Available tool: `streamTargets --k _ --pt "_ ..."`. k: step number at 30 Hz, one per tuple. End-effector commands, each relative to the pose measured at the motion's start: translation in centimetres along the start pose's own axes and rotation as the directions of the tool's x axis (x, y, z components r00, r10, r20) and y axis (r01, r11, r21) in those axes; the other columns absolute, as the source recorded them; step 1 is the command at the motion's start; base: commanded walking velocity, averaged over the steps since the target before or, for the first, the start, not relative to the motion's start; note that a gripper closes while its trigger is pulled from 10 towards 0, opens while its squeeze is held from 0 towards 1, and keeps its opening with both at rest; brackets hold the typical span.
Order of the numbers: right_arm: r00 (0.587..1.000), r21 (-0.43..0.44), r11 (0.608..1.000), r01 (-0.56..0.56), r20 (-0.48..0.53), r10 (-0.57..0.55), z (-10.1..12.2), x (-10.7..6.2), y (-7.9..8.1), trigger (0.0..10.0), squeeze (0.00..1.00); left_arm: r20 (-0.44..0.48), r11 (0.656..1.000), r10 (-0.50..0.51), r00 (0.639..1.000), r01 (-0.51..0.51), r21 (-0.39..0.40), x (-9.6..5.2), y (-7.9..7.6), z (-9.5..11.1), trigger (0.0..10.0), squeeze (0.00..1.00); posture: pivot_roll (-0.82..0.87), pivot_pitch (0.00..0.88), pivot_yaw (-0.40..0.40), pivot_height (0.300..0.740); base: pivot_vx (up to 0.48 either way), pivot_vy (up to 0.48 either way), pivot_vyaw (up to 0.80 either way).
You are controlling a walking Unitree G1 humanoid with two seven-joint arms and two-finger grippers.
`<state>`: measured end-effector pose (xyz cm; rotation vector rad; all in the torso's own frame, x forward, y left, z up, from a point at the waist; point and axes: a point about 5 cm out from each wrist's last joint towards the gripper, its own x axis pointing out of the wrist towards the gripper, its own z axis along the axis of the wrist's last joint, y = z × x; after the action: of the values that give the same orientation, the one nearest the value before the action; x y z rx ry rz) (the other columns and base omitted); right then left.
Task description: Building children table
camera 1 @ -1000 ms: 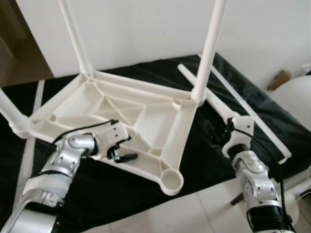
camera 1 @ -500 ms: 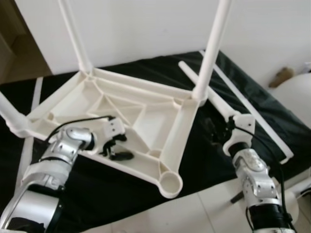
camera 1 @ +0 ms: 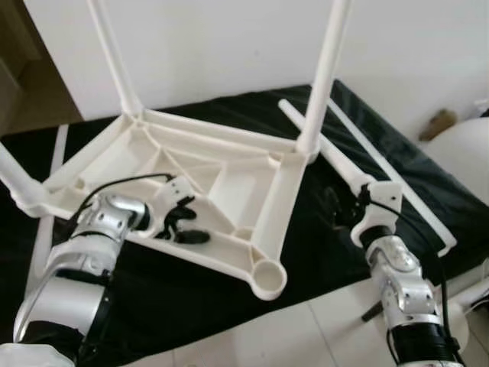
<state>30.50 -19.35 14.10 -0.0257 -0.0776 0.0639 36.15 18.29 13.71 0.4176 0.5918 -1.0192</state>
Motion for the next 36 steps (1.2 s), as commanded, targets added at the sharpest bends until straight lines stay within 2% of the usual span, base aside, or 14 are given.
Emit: streamTargets --k 1,5,7,8,9,12,16,18,19,20,22,25,27,36 --pt "1.0 0.012 1.0 0.001 0.006 -0.001 0.3 0.1 0.0 10.0 0.0 -0.074 0.884 0.46 0.885 -0.464 -0.053 -1.3 2.5 -1.8 10.0 0.0 -0.04 0.057 0.035 0.74 0.0 0.0 0.0" --pt "1.0 0.011 1.0 0.003 0.006 -0.003 0.3 0.1 0.0 10.0 0.0 -0.086 0.882 0.463 0.882 -0.468 -0.059 -1.7 2.6 -2.1 10.0 0.0 -0.05 0.059 0.035 0.74 0.0 0.0 0.0" --pt "1.0 0.013 1.0 0.006 0.005 -0.006 0.3 0.1 0.0 10.0 0.0 -0.112 0.905 0.424 0.899 -0.425 0.011 -1.8 2.4 -2.5 10.0 0.0 -0.05 0.059 0.033 0.74 0.0 0.0 0.0" --pt "1.0 0.015 1.0 0.007 0.005 -0.007 0.3 0.1 0.0 10.0 0.0 -0.124 0.933 0.36 0.925 -0.358 0.04 -1.7 1.9 -2.7 10.0 0.0 -0.05 0.058 0.034 0.74 0.0 0.0 0.0" --pt "1.0 0.015 1.0 0.007 0.005 -0.007 0.3 0.1 0.0 10.0 0.0 -0.124 0.933 0.36 0.925 -0.358 0.04 -1.7 1.9 -2.7 10.0 0.0 -0.05 0.058 0.034 0.74 0.0 0.0 0.0" --pt "1.0 0.017 1.0 0.007 0.004 -0.007 0.3 0.1 0.0 10.0 0.0 -0.137 0.983 0.164 0.977 -0.15 0.11 -1.9 0.4 -3.1 10.0 0.0 -0.04 0.058 0.034 0.74 0.0 0.0 0.0" --pt "1.0 0.019 1.0 0.007 0.005 -0.007 0.3 0.2 0.0 10.0 0.0 -0.088 0.983 0.044 0.995 -0.027 0.184 -2.1 -0.7 -2.6 10.0 0.0 -0.04 0.058 0.033 0.74 0.0 0.0 0.0" --pt "1.0 0.019 1.0 0.005 0.004 -0.005 0.2 0.2 0.1 10.0 0.0 0.009 0.986 0.059 0.998 -0.059 0.155 -2.4 -0.4 -1.3 10.0 0.0 -0.04 0.057 0.032 0.74 0.0 0.0 0.0" --pt "1.0 0.019 1.0 0.005 0.004 -0.005 0.2 0.2 0.1 10.0 0.0 0.009 0.986 0.059 0.998 -0.059 0.155 -2.4 -0.4 -1.3 10.0 0.0 -0.04 0.057 0.032 0.74 0.0 0.0 0.0" --pt "1.0 0.019 1.0 0.003 0.003 -0.003 0.1 0.2 0.2 10.0 0.0 0.085 0.985 0.088 0.992 -0.1 0.138 -2.8 0.1 -0.4 10.0 0.0 -0.04 0.055 0.032 0.74 0.0 0.0 0.0" --pt "1.0 0.019 1.0 0.002 0.003 -0.002 0.1 0.2 0.2 10.0 0.0 0.117 0.983 0.108 0.987 -0.123 0.133 -3.1 0.3 0.0 10.0 0.0 -0.04 0.053 0.031 0.74 0.0 0.0 0.0" --pt "1.0 0.02 1.0 0.0 0.003 0.0 0.1 0.2 0.2 10.0 0.0 0.199 0.986 0.129 0.971 -0.148 0.082 -4.2 0.9 0.8 10.0 0.0 -0.04 0.047 0.03 0.74 0.0 0.0 0.0" --pt "1.0 0.023 1.0 -0.001 0.0 0.001 -0.1 0.3 0.4 10.0 0.0 0.284 0.986 0.137 0.949 -0.158 0.051 -6.0 1.3 1.2 10.0 0.0 -0.04 0.039 0.028 0.74 0.0 0.0 0.0" --pt "1.0 0.062 0.998 -0.006 -0.016 0.007 -0.7 1.0 1.1 10.0 0.0 0.255 0.965 0.24 0.937 -0.259 0.04 -8.8 1.6 -0.9 10.0 0.0 -0.02 0.031 0.016 0.74 0.0 0.0 0.0"
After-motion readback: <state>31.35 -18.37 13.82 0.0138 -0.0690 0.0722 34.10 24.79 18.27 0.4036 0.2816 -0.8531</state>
